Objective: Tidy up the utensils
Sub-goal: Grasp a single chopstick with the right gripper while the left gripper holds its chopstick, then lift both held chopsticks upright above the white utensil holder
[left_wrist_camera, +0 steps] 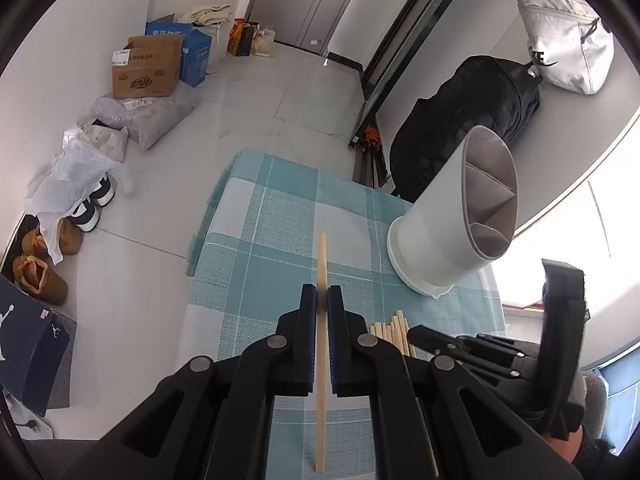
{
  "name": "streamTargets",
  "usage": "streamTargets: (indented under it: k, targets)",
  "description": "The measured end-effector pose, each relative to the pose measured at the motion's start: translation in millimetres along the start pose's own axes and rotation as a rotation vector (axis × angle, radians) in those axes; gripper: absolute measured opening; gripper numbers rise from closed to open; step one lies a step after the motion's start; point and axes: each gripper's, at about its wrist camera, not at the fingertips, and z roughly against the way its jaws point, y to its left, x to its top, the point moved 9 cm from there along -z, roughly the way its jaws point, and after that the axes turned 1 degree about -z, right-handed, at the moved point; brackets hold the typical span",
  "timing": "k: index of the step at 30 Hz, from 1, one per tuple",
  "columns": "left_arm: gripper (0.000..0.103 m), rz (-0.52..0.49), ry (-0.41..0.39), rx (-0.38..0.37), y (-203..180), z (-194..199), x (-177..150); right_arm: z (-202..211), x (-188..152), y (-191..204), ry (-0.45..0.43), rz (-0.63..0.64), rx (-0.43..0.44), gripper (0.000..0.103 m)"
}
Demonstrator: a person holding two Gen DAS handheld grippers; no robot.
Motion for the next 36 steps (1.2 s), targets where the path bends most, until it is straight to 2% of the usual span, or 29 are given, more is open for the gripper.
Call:
streamTargets:
  k: [3, 7, 11, 18, 27, 36]
  targets:
    - [0.001, -0.012, 0.001, -0.001, -3, 1, -2, 12, 1, -4, -0.024, -0.013, 0.02, 0.0]
    - [0.001, -0.01, 0.007, 0.006, -5, 1, -5, 4, -16, 1, 0.089, -0.013, 0.072, 0.003]
    - [0.001, -0.028, 0.003, 0.011, -9, 2, -7, 2, -32, -5, 0.123, 0.063, -0.024, 0.003]
    - [0.001, -0.042, 0.003, 0.013, -9, 2, -8, -7, -41, -16, 0.172, 0.114, -0.075, 0.01]
    - [0.001, -0.032, -0.001, 0.004, -11, 2, -5, -14, -32, -8, 0.178, 0.215, -0.183, 0.011]
    - [0.001, -0.025, -0.007, 0.007, -9, 2, -4, 0, -36, -26, 0.115, 0.134, -0.123, 0.005]
